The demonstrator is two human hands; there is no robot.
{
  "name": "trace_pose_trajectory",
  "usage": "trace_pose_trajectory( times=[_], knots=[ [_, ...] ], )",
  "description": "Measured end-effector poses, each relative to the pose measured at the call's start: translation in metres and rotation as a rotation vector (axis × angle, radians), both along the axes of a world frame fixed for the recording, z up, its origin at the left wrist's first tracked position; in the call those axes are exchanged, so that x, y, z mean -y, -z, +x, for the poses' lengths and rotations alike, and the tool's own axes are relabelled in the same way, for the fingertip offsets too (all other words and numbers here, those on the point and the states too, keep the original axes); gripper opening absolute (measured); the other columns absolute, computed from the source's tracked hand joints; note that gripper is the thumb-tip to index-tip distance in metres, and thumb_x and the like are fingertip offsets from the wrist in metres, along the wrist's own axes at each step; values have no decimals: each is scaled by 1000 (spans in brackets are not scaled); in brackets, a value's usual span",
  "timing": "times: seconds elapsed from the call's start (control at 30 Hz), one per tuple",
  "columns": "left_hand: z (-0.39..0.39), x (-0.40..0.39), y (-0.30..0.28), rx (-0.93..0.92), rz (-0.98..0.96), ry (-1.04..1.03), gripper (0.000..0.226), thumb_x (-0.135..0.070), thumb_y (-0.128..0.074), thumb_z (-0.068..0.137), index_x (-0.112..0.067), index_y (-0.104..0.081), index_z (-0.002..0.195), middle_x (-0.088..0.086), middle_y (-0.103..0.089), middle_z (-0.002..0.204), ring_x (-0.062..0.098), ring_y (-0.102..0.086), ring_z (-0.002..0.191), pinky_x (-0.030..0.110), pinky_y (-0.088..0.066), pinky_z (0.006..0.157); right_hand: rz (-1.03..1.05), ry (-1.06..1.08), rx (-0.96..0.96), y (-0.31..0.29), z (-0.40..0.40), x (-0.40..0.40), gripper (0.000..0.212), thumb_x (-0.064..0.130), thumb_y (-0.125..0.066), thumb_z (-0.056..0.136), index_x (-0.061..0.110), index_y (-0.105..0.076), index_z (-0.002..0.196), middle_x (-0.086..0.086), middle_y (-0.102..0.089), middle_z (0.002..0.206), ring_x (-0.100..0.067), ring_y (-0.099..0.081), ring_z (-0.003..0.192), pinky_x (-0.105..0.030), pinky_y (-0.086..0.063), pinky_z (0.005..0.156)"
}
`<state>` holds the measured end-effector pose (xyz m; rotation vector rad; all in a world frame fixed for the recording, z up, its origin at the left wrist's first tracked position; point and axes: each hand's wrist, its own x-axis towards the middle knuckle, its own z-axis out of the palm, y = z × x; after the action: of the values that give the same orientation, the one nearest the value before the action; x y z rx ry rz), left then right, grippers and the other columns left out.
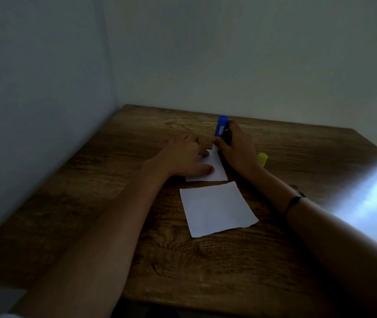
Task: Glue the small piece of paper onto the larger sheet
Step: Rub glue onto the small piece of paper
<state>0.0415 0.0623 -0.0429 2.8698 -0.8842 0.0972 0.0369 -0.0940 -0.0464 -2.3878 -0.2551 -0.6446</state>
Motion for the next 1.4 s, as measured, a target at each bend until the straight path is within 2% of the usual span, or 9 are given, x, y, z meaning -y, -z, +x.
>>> trace_pose_trajectory(
  times=[0.3,0.43,0.57,0.77,0.97,1.13,1.23,1.3,1.4],
  knots=[
    [-1,1,-1,-7,11,-3,59,-59,-47,78,-25,-49,126,16,-48,125,30,-41,114,41,-32,91,-26,0,15,1,-6,1,37,18,-59,85,2,-46,115,-18,-62,105,-26,-58,91,-28,-40,72],
    [-3,1,-2,-9,-7,-3,58,-57,-49,78,-24,-50,126,16,-49,122,29,-42,111,37,-30,84,-24,5,10,1,-11,0,36,18,-60,84,2,-47,114,-17,-62,104,-24,-57,89,-31,-43,73],
    [-4,2,-3,-35,-27,-20,58,-57,-49,79,-24,-49,126,16,-46,127,30,-42,114,36,-30,81,-34,12,17,2,-17,1,35,19,-61,84,4,-48,112,-15,-62,102,-15,-49,83,-26,-36,69],
    [-6,3,-4,-18,-13,-17,57,-57,-47,80,-22,-50,125,15,-51,118,27,-43,108,35,-28,78,-42,1,14,3,-28,2,34,23,-62,83,6,-49,110,-12,-61,101,-14,-49,84,-22,-33,69],
    [-3,3,-2,12,31,-28,59,-60,-46,79,-24,-49,126,15,-49,121,29,-41,113,40,-31,88,-19,-33,-12,0,-42,3,35,25,-61,83,9,-49,112,-10,-60,103,-16,-51,87,-26,-37,72],
    [-2,1,-1,2,1,-12,61,-60,-48,78,-24,-48,127,14,-49,119,28,-42,111,37,-29,82,-20,-38,-23,-2,-54,3,37,25,-62,83,8,-49,113,-10,-62,101,-14,-51,84,-28,-39,72],
    [-2,1,0,-6,-6,-7,61,-60,-49,77,-24,-48,127,13,-49,121,28,-41,112,40,-31,88,-19,-48,-21,-2,-61,4,36,25,-61,84,8,-49,113,-6,-62,98,-12,-51,84,-23,-36,71],
    [-2,1,0,0,-29,1,60,-59,-50,78,-23,-49,126,12,-50,120,27,-41,111,39,-31,88,-25,-50,-16,-2,-65,5,36,25,-61,84,9,-49,112,0,-58,91,-12,-51,81,-19,-33,63],
    [-3,0,0,9,-45,13,59,-57,-50,78,-23,-50,125,12,-51,120,27,-40,111,39,-31,90,-1,-68,-25,-3,-70,6,34,24,-62,83,9,-50,111,1,-57,89,-15,-55,80,-24,-39,66]
  ],
)
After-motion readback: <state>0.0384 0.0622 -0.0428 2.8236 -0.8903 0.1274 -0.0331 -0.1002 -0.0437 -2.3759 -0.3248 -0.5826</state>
